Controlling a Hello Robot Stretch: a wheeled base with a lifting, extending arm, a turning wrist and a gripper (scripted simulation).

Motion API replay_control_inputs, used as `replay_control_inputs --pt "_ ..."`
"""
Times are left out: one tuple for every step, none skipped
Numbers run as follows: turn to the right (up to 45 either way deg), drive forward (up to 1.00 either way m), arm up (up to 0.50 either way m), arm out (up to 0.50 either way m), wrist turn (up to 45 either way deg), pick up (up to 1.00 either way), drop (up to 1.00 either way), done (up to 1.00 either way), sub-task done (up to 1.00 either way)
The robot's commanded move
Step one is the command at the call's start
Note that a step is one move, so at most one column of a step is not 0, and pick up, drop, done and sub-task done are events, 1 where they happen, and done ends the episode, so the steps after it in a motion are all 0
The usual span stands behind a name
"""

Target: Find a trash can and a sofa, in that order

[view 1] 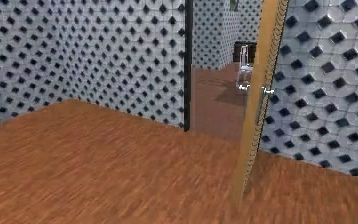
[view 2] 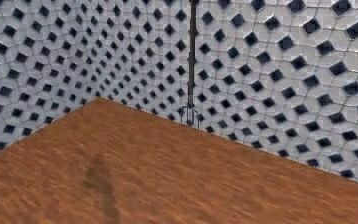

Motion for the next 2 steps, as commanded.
replay_control_inputs --pt "0.0 1.0 0.0 0.0 0.0 0.0 0.0 0.0 0.0" --pt "6.0 0.0 0.0 0.0 0.0 0.0 0.0 0.0 0.0"
